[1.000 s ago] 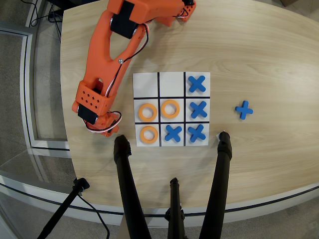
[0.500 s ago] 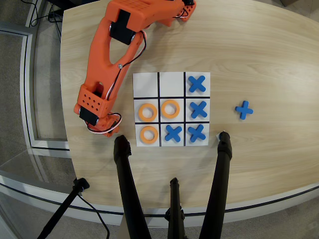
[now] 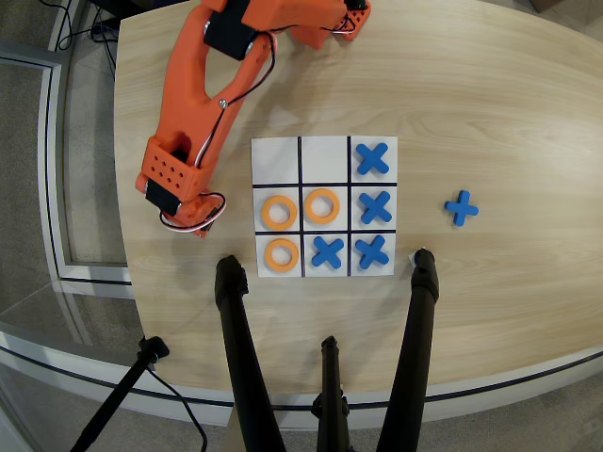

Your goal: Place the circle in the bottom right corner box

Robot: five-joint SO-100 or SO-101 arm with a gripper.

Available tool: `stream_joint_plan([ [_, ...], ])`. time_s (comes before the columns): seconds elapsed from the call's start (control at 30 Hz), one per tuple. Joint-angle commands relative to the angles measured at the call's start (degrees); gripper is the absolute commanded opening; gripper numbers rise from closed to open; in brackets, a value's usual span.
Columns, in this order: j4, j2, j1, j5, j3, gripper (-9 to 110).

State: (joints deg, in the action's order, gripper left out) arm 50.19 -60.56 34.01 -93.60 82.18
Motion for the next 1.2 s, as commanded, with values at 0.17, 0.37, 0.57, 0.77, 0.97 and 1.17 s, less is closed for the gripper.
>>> stream_joint_plan([
  [0.17,10.99,-18.19,-3.52,5.54,2.2,0],
  [0.37,25.93,-37.97,-9.14,6.68,3.25,0],
  [0.57,26.46,-55.02,-17.05,6.86,22.41,0],
  [0.77,16.79,-58.45,-20.92,7.47,38.85,0],
  [0.97,3.43,-53.7,-20.65,7.47,48.69,0],
  [1.17,-4.04,-49.48,-20.83,7.47,53.17,0],
])
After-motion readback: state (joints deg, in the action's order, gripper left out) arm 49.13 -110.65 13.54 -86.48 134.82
